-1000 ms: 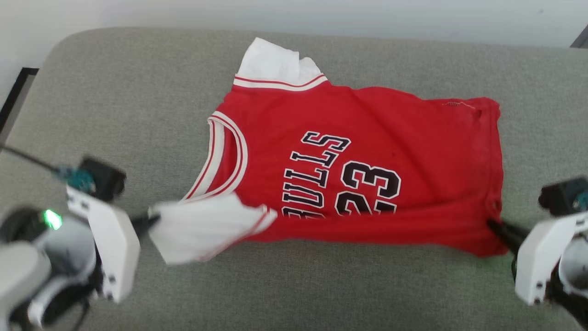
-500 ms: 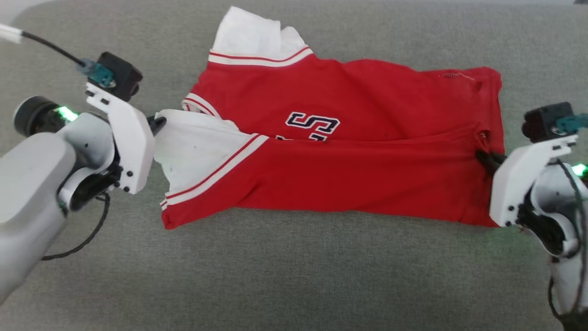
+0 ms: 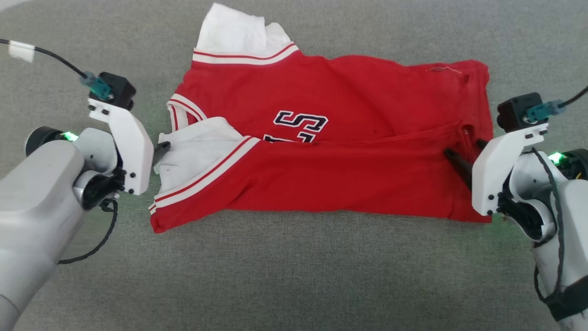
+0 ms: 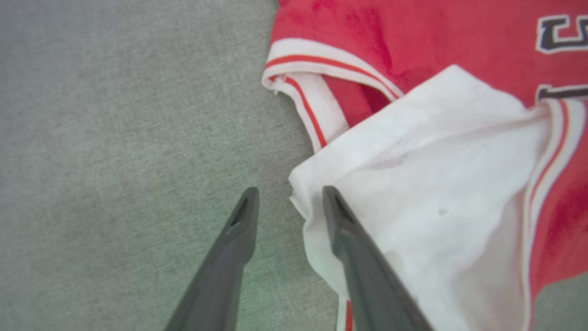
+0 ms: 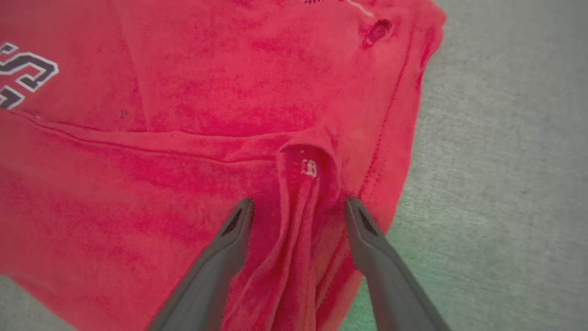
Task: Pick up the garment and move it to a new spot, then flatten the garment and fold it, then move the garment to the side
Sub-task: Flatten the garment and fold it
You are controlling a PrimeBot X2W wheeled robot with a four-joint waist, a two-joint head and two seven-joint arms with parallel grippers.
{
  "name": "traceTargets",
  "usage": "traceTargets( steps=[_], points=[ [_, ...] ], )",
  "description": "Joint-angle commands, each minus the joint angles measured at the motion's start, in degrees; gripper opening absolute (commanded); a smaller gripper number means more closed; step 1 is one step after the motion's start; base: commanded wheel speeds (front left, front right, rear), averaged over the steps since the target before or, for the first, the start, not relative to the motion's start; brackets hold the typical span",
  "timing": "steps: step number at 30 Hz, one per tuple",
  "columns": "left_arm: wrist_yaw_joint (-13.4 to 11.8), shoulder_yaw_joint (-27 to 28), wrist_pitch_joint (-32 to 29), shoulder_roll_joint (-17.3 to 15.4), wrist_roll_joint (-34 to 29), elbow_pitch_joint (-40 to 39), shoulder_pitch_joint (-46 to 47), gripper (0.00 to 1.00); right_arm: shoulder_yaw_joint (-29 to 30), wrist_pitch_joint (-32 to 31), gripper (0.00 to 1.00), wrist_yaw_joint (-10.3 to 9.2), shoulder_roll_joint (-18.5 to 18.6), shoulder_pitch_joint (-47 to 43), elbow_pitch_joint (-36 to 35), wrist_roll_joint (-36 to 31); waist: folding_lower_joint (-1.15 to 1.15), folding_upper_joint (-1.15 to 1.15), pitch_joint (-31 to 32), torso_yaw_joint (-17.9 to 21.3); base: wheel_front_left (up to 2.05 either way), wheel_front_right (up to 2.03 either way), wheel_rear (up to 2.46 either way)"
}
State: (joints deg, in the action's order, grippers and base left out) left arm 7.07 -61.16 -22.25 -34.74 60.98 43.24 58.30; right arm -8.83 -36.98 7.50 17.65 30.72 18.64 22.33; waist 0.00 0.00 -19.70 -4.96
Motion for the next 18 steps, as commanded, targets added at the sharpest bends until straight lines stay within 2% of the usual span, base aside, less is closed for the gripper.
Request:
traceTargets(
  steps=[1,7,10,14,18],
  points=[
    [0.27,0.50,-0.14,-0.47,1.21,0.54,0.53,1.00,0.42,0.93,1.00,-0.02,0.55,-0.94,-0.94,0.75,0.00,0.00,1.12,-0.12,0.00,0.00,0.00],
    [0.07,0.78,-0.79,-3.50,2.12,-2.09,-1.02,1.00,3.96,4.30,1.00,-0.02,0.81,-3.72,-6.49,0.31,0.00,0.00,4.03,-0.27,0.00,0.00,0.00],
    [-1.44,0.88,-1.70,-5.90,2.76,-5.78,-2.65,1.00,6.50,6.59,1.00,-0.01,-0.55,-5.52,-10.18,-1.01,0.00,0.00,5.07,0.00,0.00,0.00,0.00],
    [-4.82,1.28,-2.88,-9.59,4.52,-13.31,-6.31,1.00,11.24,10.72,1.00,-0.02,-3.27,-7.86,-15.63,-3.46,0.00,0.00,5.88,0.34,0.00,0.00,0.00],
    [-9.58,1.66,-4.04,-13.31,6.29,-22.27,-10.59,1.00,14.74,15.22,1.00,-0.02,-6.75,-10.46,-21.09,-6.12,0.00,0.00,6.33,1.16,0.00,0.00,0.00]
  ],
)
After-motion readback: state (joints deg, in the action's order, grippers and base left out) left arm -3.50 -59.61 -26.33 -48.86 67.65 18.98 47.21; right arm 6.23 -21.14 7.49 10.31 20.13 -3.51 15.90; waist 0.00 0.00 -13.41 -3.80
